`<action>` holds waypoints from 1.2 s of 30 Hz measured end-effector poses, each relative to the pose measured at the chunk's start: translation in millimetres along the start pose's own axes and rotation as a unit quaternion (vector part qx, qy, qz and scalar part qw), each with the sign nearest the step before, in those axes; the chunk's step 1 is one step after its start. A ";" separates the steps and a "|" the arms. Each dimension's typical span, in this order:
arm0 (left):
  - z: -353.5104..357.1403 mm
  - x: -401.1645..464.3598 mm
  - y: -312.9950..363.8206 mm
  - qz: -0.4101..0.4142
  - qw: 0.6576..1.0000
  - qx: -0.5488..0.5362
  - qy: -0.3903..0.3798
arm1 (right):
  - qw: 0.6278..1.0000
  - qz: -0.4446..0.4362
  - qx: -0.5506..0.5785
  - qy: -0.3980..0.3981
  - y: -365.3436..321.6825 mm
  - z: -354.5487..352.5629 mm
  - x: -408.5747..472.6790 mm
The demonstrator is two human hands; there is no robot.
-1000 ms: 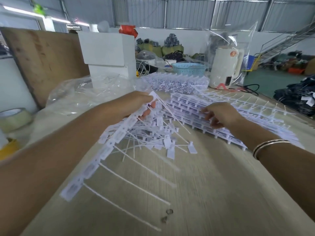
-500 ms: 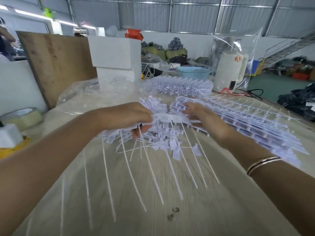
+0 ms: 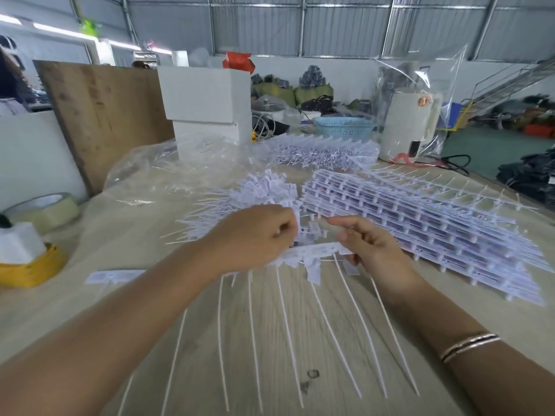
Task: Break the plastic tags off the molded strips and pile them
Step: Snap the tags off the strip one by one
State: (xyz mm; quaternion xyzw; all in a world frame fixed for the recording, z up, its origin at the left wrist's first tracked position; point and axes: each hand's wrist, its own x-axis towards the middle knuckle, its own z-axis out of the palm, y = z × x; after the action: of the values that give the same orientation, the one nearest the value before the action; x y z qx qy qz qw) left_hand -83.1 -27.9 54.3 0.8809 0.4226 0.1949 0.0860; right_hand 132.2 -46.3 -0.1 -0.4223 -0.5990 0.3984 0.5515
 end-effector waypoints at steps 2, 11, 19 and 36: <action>10.2 0.1 14.0 0.034 0.999 0.017 -0.004 | 1.000 -0.002 0.011 -0.012 1.7 3.9 -0.9; 32.5 -0.5 19.7 0.012 0.998 -0.050 -0.042 | 0.992 0.038 -0.062 -0.107 -1.7 -12.5 -8.1; 44.8 -6.7 3.3 0.029 0.998 -0.045 -0.024 | 0.902 -0.096 -0.400 -0.134 -2.6 -4.2 -5.4; 41.2 -9.4 -8.2 0.001 0.978 -0.205 -0.040 | 0.979 0.035 -0.064 -0.189 3.8 -6.5 3.1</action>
State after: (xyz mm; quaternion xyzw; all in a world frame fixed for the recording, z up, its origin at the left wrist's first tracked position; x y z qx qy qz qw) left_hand -77.1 -29.6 11.7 0.8522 0.3685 0.2420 0.2817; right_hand 138.8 -42.0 -2.2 -0.3947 -0.7016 0.4508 0.3857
